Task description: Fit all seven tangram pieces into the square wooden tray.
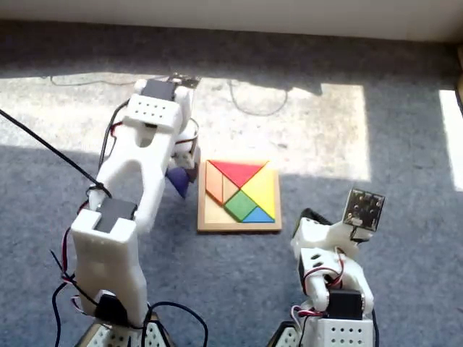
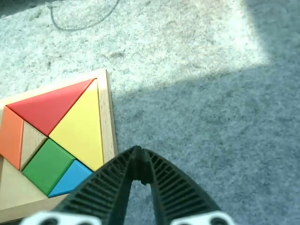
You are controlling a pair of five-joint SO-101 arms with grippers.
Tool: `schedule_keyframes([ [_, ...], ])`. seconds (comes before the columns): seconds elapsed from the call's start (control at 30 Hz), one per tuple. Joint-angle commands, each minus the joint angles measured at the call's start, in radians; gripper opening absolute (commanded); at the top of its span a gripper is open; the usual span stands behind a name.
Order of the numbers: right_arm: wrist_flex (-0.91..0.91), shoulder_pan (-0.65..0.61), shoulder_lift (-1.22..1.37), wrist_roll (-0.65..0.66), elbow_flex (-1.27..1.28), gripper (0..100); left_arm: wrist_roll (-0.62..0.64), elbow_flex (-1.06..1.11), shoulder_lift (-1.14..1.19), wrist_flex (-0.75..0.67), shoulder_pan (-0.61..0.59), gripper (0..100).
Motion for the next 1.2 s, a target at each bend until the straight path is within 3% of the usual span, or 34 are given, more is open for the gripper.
schedule_keyframes([
  [0.0, 0.002, 0.012, -0.016, 0.012, 0.119, 0.5, 0.097, -0.039, -0.056, 0.009, 0.09, 1],
  [0.23, 0.002, 0.012, -0.016, 0.012, 0.119, 0.5, 0.562, -0.028, -0.053, 0.009, 0.168, 1],
  [0.37, 0.002, 0.012, -0.016, 0.012, 0.119, 0.5, 0.697, 0.024, -0.054, -0.009, 0.197, 1],
  [0.6, 0.002, 0.012, -0.016, 0.012, 0.119, 0.5, 0.74, 0.107, -0.054, -0.084, 0.216, 4],
  [0.87, 0.002, 0.012, -0.016, 0.012, 0.119, 0.5, 0.809, 0.114, -0.062, -0.083, 0.213, 39],
  [0.93, 0.002, 0.012, -0.016, 0.012, 0.119, 0.5, 0.809, 0.113, -0.065, -0.083, 0.211, 44],
  [1.17, 0.002, 0.012, -0.016, 0.012, 0.119, 0.5, 0.809, 0.107, -0.067, -0.083, 0.206, 37],
])
